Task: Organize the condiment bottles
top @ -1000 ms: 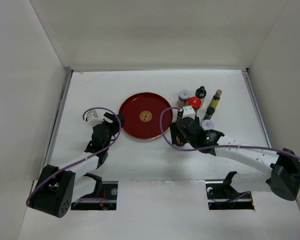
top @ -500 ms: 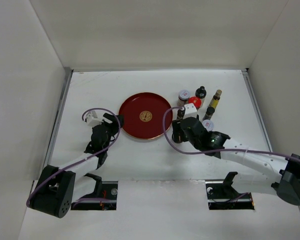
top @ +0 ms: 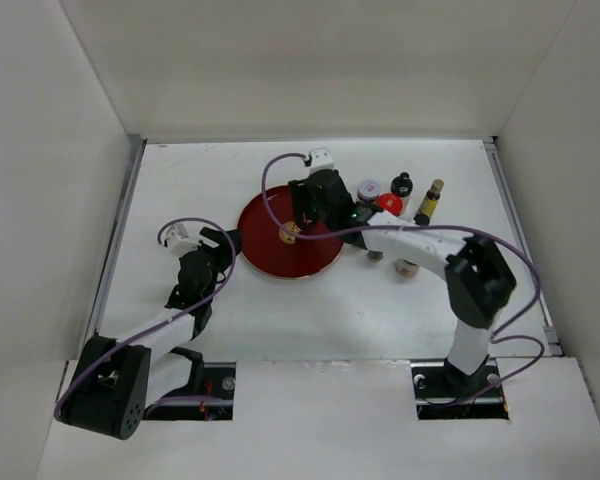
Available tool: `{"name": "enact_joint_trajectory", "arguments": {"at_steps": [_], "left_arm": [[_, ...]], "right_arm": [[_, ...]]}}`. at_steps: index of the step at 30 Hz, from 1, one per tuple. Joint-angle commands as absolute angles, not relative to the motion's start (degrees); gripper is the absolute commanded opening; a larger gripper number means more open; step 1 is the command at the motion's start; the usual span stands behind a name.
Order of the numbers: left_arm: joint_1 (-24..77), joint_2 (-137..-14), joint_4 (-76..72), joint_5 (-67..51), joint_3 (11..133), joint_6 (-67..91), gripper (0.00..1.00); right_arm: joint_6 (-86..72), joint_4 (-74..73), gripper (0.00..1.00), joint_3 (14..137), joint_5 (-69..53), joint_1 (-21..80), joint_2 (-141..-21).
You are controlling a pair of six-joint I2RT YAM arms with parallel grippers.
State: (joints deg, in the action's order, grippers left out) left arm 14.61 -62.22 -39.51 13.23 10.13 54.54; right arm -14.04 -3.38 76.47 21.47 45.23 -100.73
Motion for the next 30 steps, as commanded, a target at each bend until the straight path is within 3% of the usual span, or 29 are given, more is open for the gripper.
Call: {"name": "enact_joint_trajectory", "arguments": {"at_steps": [1,13,15,19,26,30], "left_arm": [[13.58,-60.56,-41.13,12.92,9.32,55.37,0.68],[13.49,-61.17,-41.4,12.75,9.67,55.46,0.69],[13.49,-61.08,-41.4,12.83,9.58,55.2,0.69],[13.31,-61.7,-41.48,12.66,9.76,55.19,0.69],[13.4,-61.7,-41.4,12.66,9.93,55.02,0.69],[13.58,-61.17,-41.13,13.27,9.93,54.76,0.69]], "right_arm": [[-11.08,6.42,0.58,87.86,20.65,43.64,-106.85],[-10.11,5.63,0.63,103.44,20.92,42.05,-122.51],[-10.46,5.54,0.68,103.89,20.83,42.14,-123.75],[-12.13,5.62,0.87,103.36,20.83,42.32,-124.28],[-12.57,6.68,0.96,99.24,20.48,42.23,-116.13],[-12.74,10.01,0.96,89.07,21.27,42.05,-104.53]]}}
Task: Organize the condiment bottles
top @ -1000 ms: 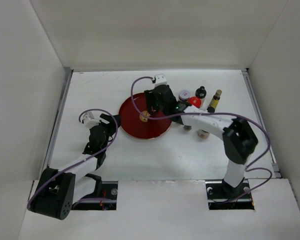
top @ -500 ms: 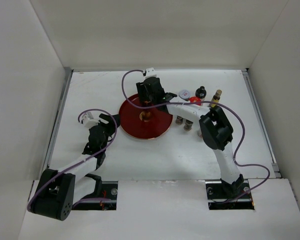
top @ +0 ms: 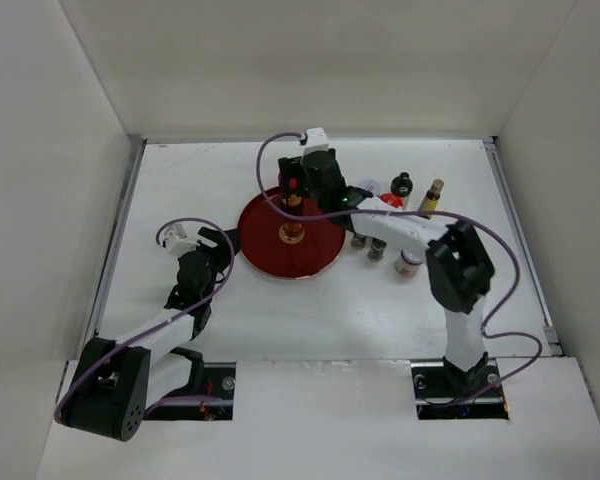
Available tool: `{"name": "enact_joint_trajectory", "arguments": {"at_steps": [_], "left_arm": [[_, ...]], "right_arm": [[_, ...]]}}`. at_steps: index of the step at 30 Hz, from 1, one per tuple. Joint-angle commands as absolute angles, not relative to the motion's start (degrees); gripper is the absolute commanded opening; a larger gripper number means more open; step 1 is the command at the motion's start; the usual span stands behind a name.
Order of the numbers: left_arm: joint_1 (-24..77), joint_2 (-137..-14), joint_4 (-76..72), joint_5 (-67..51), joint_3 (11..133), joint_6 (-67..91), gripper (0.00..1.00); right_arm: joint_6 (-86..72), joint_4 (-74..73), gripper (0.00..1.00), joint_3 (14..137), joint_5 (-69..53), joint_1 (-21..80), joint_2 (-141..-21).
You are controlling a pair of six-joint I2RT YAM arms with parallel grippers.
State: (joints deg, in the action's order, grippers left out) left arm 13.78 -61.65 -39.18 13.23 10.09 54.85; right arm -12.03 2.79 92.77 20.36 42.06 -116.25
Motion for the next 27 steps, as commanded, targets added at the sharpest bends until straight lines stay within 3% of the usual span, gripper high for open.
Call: {"name": "enact_joint_trajectory", "arguments": {"at_steps": [1,3,7,11,14,18,21,27], "left_arm": [[13.32,-61.26,-41.05,13.01,9.84,54.93,0.69],[13.23,-61.09,-41.04,12.83,9.76,55.11,0.69],[13.93,-61.61,-41.04,13.27,9.93,55.02,0.69],[14.28,-61.79,-40.96,13.27,10.11,55.55,0.68],[14.46,-61.79,-40.96,13.54,10.11,55.55,0.68],[14.89,-62.13,-40.96,13.71,10.37,55.2,0.68],[14.9,-62.93,-40.96,13.45,10.55,55.46,0.68],[15.16,-63.1,-40.96,13.8,10.72,55.37,0.68]], "right_arm": [[-12.83,10.8,0.94,85.81,21.7,41.71,-101.63],[-13.53,11.25,0.87,79.92,22.93,40.83,-96.44],[-15.99,7.92,0.45,67.7,25.13,38.72,-87.03],[-17.75,3.35,0.28,60.66,26.1,38.01,-81.66],[-18.54,0.62,0.31,57.23,26.1,38.36,-79.63],[-19.07,0.44,0.56,53.88,26.28,37.31,-79.28],[-18.99,0.52,0.67,53.53,26.19,36.43,-79.36],[-18.37,0.09,0.76,54.14,25.32,35.55,-82.78]]}}
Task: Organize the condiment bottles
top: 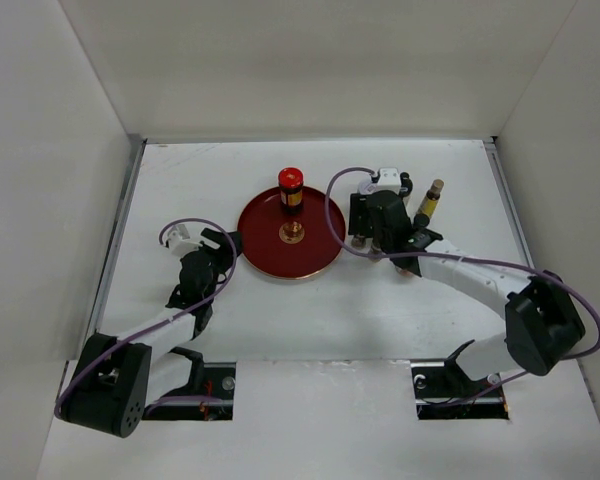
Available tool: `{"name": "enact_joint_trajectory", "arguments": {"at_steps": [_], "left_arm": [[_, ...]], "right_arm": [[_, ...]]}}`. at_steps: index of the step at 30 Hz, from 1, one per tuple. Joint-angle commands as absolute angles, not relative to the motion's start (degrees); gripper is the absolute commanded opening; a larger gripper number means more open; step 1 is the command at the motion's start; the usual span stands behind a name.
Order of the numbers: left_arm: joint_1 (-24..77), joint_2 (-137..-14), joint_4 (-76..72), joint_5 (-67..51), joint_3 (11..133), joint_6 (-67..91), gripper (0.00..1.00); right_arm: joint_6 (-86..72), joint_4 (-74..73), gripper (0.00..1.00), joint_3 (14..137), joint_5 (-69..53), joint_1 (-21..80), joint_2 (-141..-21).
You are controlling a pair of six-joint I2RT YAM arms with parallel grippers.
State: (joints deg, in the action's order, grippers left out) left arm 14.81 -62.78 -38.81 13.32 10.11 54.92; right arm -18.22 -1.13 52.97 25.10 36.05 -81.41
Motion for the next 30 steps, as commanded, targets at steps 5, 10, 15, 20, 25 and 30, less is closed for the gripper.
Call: {"name": "enact_joint_trajectory", "arguments": {"at_steps": [5,10,15,20,25,30], "left_arm": [[15.42,-63.02,-41.13,13.97,10.72,55.2,0.68],[15.25,-63.2,-41.4,13.36,10.63,55.46,0.68],[14.81,-63.2,-41.31,12.92,10.55,55.63,0.68],[14.72,-63.02,-41.31,13.01,10.46,55.63,0.68],[14.9,-62.75,-41.13,13.36,10.55,55.28,0.68],[14.63,-62.14,-40.96,13.27,10.37,55.28,0.68]], "right_arm": [[-18.02,1.05,0.7,55.63,25.05,34.94,-85.34],[-17.31,0.53,0.69,57.74,25.05,34.76,-88.32],[-17.31,0.26,0.59,58.8,25.75,34.67,-90.17],[-17.14,-0.61,0.53,59.76,25.66,34.67,-90.88],[-17.14,-3.07,0.64,61.34,25.84,34.76,-92.63],[-17.49,-3.69,0.71,60.82,26.72,34.85,-92.99]]}}
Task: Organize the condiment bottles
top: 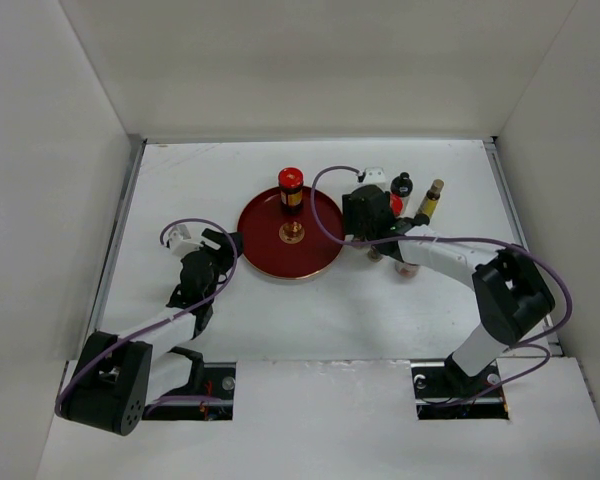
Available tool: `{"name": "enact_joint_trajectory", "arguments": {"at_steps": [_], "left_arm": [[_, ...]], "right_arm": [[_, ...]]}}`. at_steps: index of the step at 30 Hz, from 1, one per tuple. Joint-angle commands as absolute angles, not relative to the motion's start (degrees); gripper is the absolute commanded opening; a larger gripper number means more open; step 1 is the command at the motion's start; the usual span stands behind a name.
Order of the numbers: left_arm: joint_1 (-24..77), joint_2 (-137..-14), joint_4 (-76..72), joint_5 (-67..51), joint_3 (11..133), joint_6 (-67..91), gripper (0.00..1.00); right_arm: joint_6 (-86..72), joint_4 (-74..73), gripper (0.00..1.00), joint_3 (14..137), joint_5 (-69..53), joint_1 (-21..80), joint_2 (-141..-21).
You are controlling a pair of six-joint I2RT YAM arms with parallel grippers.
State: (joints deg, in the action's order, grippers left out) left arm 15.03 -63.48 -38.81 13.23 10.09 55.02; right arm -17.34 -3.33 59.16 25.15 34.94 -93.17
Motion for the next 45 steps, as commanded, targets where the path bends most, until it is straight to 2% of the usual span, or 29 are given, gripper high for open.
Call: {"name": "enact_joint_trajectory", "arguments": {"at_steps": [1,9,13,20,30,38,45], "left_arm": [[14.72,-62.14,-40.96,13.45,10.37,55.2,0.68],[14.55,-62.93,-41.22,12.92,10.46,55.55,0.68],[14.81,-62.32,-41.13,13.27,10.37,55.37,0.68],[13.67,-60.39,-40.96,14.23,9.49,55.63,0.67],[5.06,-63.98,-40.51,8.71,7.38,62.49,0.68],[5.14,-64.07,-41.13,8.79,7.03,62.67,0.68],[5.84,-64.42,-41.75,8.96,7.29,62.4,0.68]], "right_arm": [[-17.66,-3.69,0.69,60.56,26.81,34.85,-92.9],[-17.49,-0.62,0.45,59.59,27.77,34.85,-91.06],[-17.05,2.45,0.41,60.03,29.26,35.63,-87.55],[-15.47,2.73,0.41,65.64,27.43,41.43,-85.16],[-14.33,3.34,0.42,87.07,21.1,50.93,-106.14],[-11.87,2.29,0.42,102.38,19.51,50.5,-121.45],[-9.76,0.27,0.42,109.59,21.7,49.7,-128.75]]}}
